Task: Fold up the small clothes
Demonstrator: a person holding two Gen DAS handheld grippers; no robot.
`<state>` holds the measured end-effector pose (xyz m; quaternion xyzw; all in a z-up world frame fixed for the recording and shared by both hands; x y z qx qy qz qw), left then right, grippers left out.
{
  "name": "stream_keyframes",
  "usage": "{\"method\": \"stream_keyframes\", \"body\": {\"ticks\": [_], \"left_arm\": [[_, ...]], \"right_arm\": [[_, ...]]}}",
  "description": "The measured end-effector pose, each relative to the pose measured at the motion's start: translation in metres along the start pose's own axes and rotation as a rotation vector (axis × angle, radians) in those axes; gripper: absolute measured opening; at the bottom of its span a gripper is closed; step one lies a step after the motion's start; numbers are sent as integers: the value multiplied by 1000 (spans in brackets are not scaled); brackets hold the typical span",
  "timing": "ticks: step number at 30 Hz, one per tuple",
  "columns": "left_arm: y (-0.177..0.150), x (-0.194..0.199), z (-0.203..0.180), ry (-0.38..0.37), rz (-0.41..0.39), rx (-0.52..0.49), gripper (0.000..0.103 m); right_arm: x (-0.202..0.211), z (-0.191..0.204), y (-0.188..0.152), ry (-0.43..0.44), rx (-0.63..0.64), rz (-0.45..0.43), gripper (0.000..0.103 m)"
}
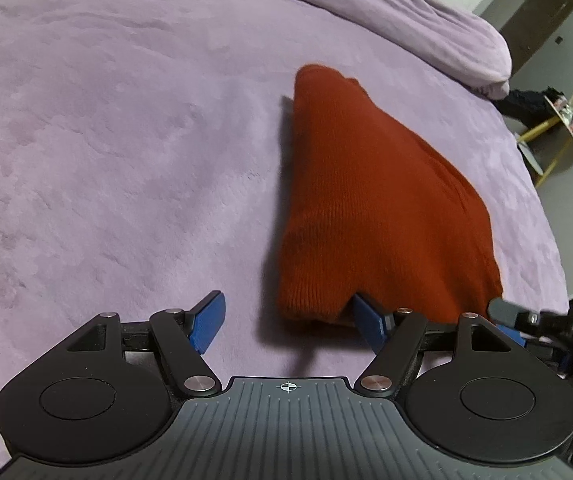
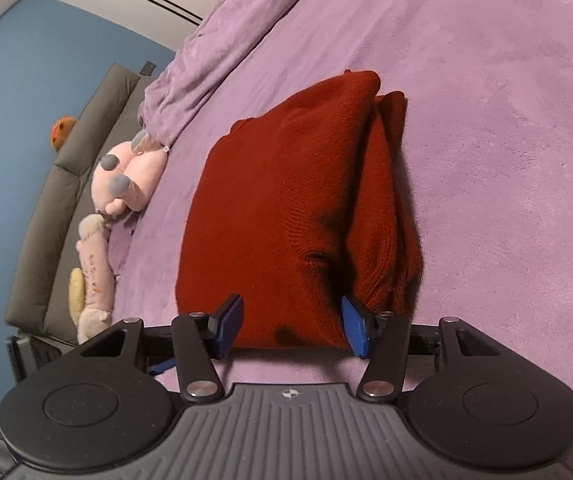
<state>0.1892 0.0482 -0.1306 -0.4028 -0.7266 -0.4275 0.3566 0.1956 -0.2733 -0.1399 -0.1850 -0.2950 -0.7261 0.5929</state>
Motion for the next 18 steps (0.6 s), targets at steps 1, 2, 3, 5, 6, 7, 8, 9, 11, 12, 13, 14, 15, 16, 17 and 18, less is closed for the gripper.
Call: {"method": "stream_keyframes", "body": {"ticks": [1,2,3,5,6,7,8,9,11,12,13,14,15,16,17,18], "left_arm": [[1,1,1,7,-7,4,76],[2,3,3,16,-14,6,76],[4,4,4,24,-17,10,76],[5,6,7,36,-22,18,76],[5,7,7,38,-22,20,76],[5,8,7,42,-22,18,76],[4,9,6,45,-21,13,76],[3,9,5,49,-21,9,76],[3,10,3,52,-17,1,76],[2,11,2,50,-16,-1,76],[2,12,1,46,-17,-2,76],[1,12,1,45,-17,-4,76],[0,13,1,49,-18,-5,76],[0,13,1,55,-19,-6,76],[-1,14,2,62,-19,-9,76],[-2,16,3,69,-19,-15,78]], "right_arm": [[1,0,-2,-21,20,-2,49],[3,0,-3,-51,40,-2,46],[1,0,-3,-83,60,-6,40],[3,0,-5,-135,99,-14,32],[4,0,-6,-150,109,-21,30],[5,1,-7,-161,121,-26,29],[5,2,-8,-176,139,-29,29],[5,4,-10,-188,155,-29,28],[7,6,-13,-188,172,-25,28],[10,8,-14,-167,170,-26,27],[13,8,-14,-140,161,-32,25],[15,6,-13,-141,152,-40,24],[17,0,-13,-179,143,-46,16],[19,-8,-12,-232,138,-47,10],[20,-11,-13,-264,146,-52,10],[23,-11,-15,-289,160,-63,10]]}}
Point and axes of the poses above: each gripper's, at about its wrist camera, not at the fingertips, and x roughly against the way its jaws point, z to its left, y to its top, the point moved 8 cm from there along -x, roughly the way its jaws point, and after that the axes turned 9 degrees about z, right-handed, at the moved point
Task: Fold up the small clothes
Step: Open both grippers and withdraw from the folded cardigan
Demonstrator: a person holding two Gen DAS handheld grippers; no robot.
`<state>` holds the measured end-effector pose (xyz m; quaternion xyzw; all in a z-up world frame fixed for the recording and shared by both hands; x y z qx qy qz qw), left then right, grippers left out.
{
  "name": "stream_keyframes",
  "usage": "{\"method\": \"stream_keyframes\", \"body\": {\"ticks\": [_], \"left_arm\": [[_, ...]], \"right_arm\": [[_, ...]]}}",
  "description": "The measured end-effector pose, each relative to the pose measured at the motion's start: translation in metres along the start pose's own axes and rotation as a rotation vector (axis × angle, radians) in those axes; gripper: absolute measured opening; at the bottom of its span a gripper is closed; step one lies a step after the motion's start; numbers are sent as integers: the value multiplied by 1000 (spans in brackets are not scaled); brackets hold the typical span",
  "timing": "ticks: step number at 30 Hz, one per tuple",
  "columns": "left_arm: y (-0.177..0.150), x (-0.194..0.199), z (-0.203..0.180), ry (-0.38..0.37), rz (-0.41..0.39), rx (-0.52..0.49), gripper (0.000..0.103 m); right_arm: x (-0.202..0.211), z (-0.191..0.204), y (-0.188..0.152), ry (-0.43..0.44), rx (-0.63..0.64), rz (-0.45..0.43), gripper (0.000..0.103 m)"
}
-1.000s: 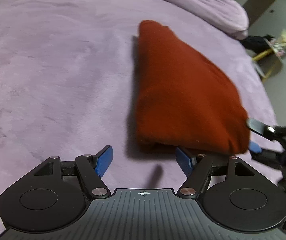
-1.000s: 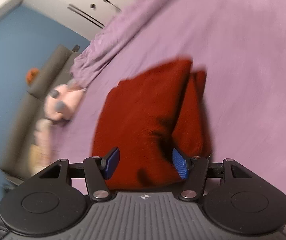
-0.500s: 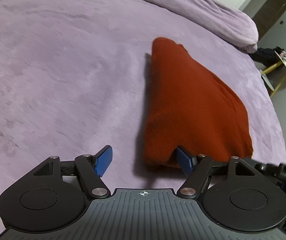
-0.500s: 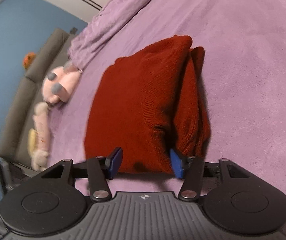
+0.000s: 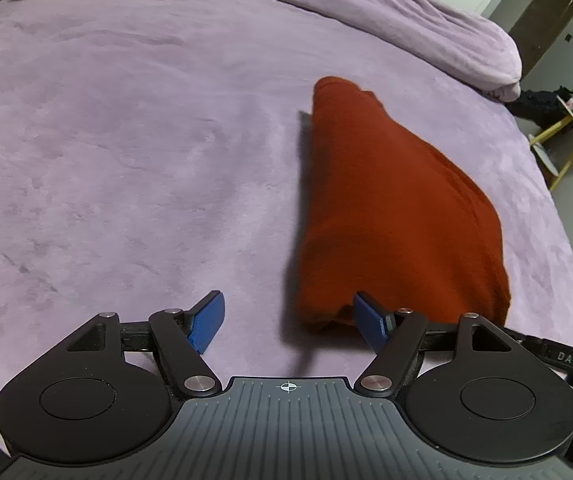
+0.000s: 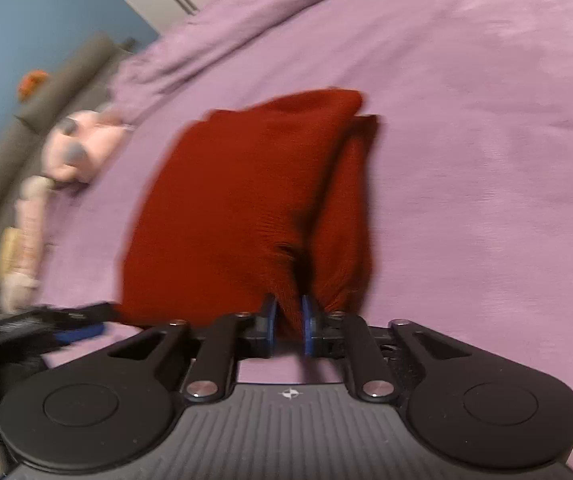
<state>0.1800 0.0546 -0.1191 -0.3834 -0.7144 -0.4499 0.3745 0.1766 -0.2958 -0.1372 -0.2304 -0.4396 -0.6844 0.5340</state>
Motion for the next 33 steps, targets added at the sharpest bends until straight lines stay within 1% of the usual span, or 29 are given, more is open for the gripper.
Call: {"method": "stream_keyframes", "body": {"ticks": [2,3,4,5,6,7,8,10,11,13,14,16,17,18,19,21,24,27,33], "left_arm": [[-3,2,2,16,-2,-23,83],[-6,3,3,28,-2,-37,85],[-9,4,3,44,0,-53,86],[-13,4,3,61,7,-74,88],[-18,4,3,80,20,-96,88],[-22,3,2,97,29,-111,89],[-27,4,1,116,37,-127,91],[-37,6,-1,153,39,-149,94],[-41,7,-3,170,42,-159,96],[-50,8,-7,199,54,-178,96],[-53,8,-8,215,67,-186,97],[-56,8,-10,248,78,-207,97],[-56,10,-12,268,73,-219,98],[-55,12,-13,286,65,-234,101],[-54,16,-16,298,57,-258,102],[-54,21,-23,280,40,-286,102],[-49,26,-30,246,38,-284,102],[-43,31,-34,257,21,-284,102],[-35,33,-43,309,8,-307,102]], "right_arm": [[7,5,-5,-56,33,-25,13],[9,7,-9,-116,59,-27,29],[9,6,-15,-205,83,-19,50],[7,3,-21,-287,99,-1,50],[6,1,-29,-345,106,16,47],[9,3,-35,-362,120,9,50],[13,8,-41,-365,131,-1,55],[18,19,-53,-362,122,-5,94],[21,25,-59,-354,118,-11,99],[25,35,-68,-338,130,-6,99],[23,40,-72,-345,138,9,99],[24,48,-76,-372,147,35,99],[25,52,-77,-387,151,43,99],[25,57,-75,-406,163,53,99],[26,62,-74,-424,178,55,99],[30,74,-71,-460,217,27,99],[34,87,-64,-459,253,-13,99],[36,96,-57,-472,247,-20,99],[34,99,-52,-523,159,49,99]]}}
Point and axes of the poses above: each gripper's, at about its wrist camera, not at the fingertips, and x roughly against the way its jaws point, z to its left, y to its top, the point moved 8 cm from there along -x, roughly the way its jaws point, and after that the axes turned 9 degrees about z, right-handed, at the moved point
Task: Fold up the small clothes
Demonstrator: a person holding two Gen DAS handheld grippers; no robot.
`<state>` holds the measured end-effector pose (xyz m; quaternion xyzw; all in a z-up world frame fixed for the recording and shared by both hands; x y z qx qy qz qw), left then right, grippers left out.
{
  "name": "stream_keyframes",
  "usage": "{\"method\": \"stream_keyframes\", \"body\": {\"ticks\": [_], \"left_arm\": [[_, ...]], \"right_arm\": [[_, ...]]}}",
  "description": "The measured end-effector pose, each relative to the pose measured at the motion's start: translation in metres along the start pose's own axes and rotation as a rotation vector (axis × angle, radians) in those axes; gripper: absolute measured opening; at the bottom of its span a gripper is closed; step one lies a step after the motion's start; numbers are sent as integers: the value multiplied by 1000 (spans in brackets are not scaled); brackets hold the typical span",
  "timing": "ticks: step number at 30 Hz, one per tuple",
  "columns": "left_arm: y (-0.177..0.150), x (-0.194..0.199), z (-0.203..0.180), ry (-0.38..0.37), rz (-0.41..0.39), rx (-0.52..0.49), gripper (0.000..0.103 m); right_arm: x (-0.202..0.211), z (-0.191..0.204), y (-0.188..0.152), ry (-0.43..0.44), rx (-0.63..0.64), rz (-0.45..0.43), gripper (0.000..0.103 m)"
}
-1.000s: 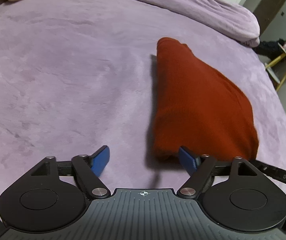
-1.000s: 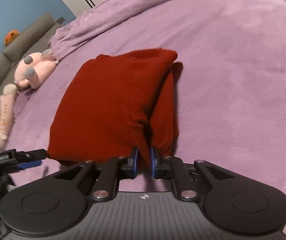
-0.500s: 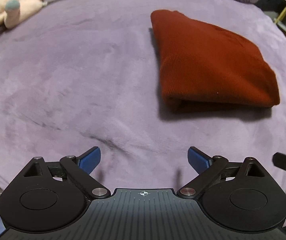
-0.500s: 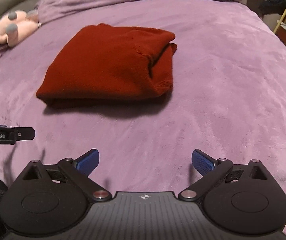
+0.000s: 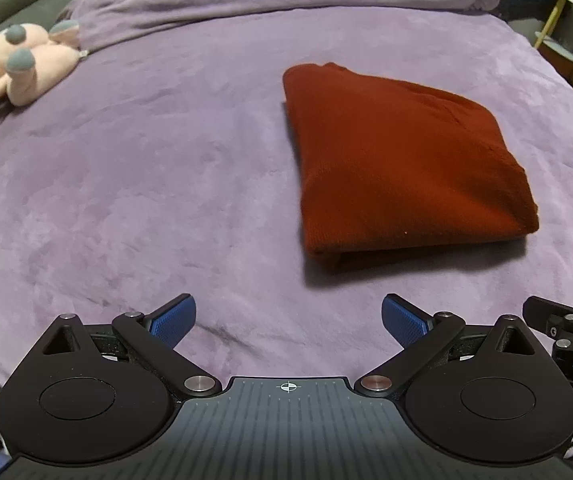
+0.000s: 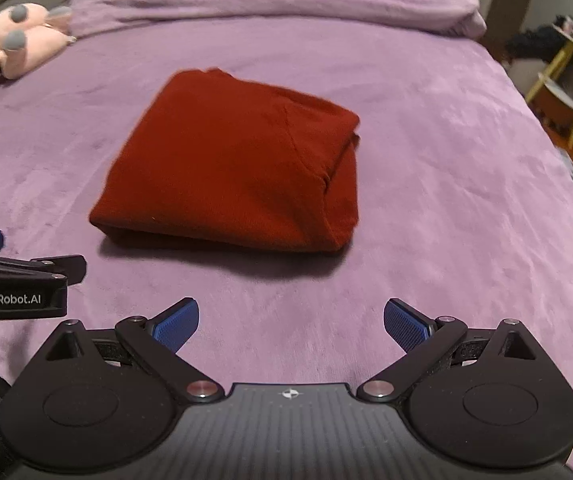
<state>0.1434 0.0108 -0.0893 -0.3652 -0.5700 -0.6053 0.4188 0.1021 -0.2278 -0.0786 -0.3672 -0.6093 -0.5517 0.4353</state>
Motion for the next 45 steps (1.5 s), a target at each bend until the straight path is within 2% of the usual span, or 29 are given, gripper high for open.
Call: {"method": "stream_keyframes", "body": {"ticks": [5,11,17,45], "left_arm": [[1,-1,-5,-4,8,-25,102],[0,-2,-8,-9,22,-32,102],[0,-2,-7,-15,30,-22,102],[-3,3,-14,-29,42,-24,102]], "right_arm": [[-1,3,-1,13,-27,37,99],[-1,0,-3,-28,-32,51,99],[-1,-5,-3,2,-69,69,99],[5,-12,-5,-7,-104,73,99]]}}
Point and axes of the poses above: each gripper's, at about its wrist camera, not at the fingertips, and x roughly against the way its jaws point, z to its left, y to its top, the point moved 8 cm from there along -x, roughly the way its jaws point, and after that the axes turned 9 degrees about z, right-handed, at the moved point
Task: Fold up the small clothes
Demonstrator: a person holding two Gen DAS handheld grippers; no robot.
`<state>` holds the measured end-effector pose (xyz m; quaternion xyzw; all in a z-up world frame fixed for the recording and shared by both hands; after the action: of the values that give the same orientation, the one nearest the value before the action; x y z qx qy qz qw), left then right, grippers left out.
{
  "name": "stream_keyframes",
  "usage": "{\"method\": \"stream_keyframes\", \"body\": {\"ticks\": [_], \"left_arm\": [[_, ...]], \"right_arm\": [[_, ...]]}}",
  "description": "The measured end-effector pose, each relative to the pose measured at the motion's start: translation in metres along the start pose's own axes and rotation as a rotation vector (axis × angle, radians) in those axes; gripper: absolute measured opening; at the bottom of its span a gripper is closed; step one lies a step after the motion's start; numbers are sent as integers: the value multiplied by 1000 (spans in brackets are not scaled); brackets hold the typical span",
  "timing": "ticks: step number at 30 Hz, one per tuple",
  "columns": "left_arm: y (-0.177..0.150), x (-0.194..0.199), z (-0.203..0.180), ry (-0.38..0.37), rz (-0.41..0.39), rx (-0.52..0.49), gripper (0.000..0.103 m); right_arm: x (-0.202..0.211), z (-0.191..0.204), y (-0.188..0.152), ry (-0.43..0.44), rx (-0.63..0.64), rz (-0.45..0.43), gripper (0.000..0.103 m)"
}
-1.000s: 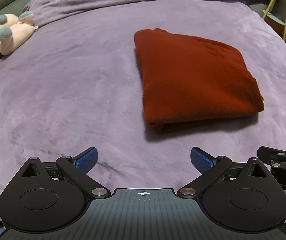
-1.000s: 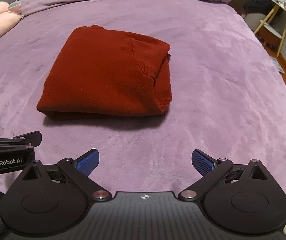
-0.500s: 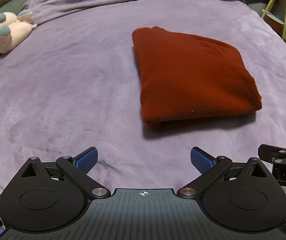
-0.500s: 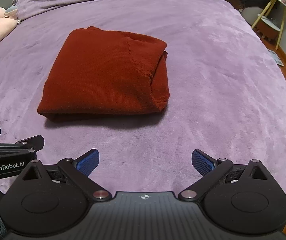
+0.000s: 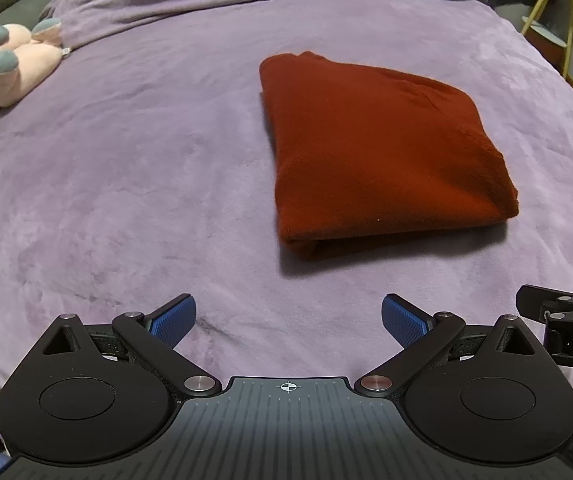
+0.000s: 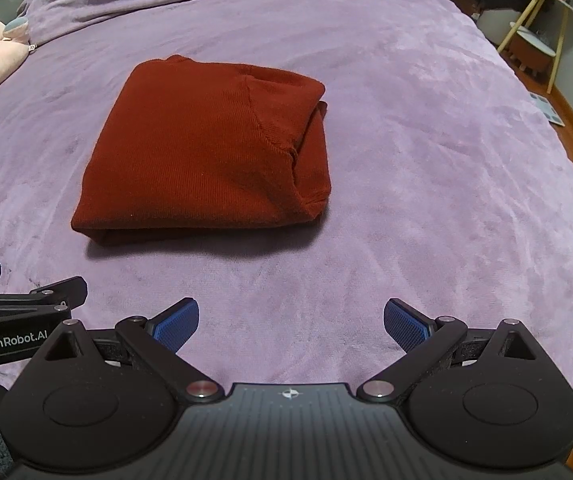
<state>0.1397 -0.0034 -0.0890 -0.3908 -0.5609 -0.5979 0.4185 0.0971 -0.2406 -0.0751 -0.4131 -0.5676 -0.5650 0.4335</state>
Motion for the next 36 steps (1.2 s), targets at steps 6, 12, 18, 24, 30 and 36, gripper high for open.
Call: {"method": "stream_keyframes", "body": {"ticks": [6,12,18,24,30,36], "left_arm": [[-1,0,-2,-3,6,0,102],[0,1,-2,-10,5,1,102],[0,1,-3,-9,7,-4,102],[-1,0,-5,-11,14,-7,102],[-1,0,-5,-10,15,-6,102],[-1,0,-5,-10,18,-13,102]], "right_arm": [[0,0,0,-5,0,5,99],[0,0,0,-4,-1,4,99],[0,-2,1,-2,-5,9,99],[0,-3,1,-2,-5,10,99],[0,-2,1,-1,-9,14,99],[-1,-3,1,0,-9,13,99]]}}
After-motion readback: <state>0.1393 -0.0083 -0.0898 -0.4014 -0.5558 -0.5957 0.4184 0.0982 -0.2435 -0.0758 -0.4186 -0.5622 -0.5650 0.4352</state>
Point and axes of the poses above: each gripper's, at about its wrist camera, not at the fingertips, and x roughly against the way its jaws point, z to its left, y to its top, the point moved 8 cm from there along -x, roughly the way its jaws point, and after that the axes turned 9 degrees about z, right-handed, at the moved point
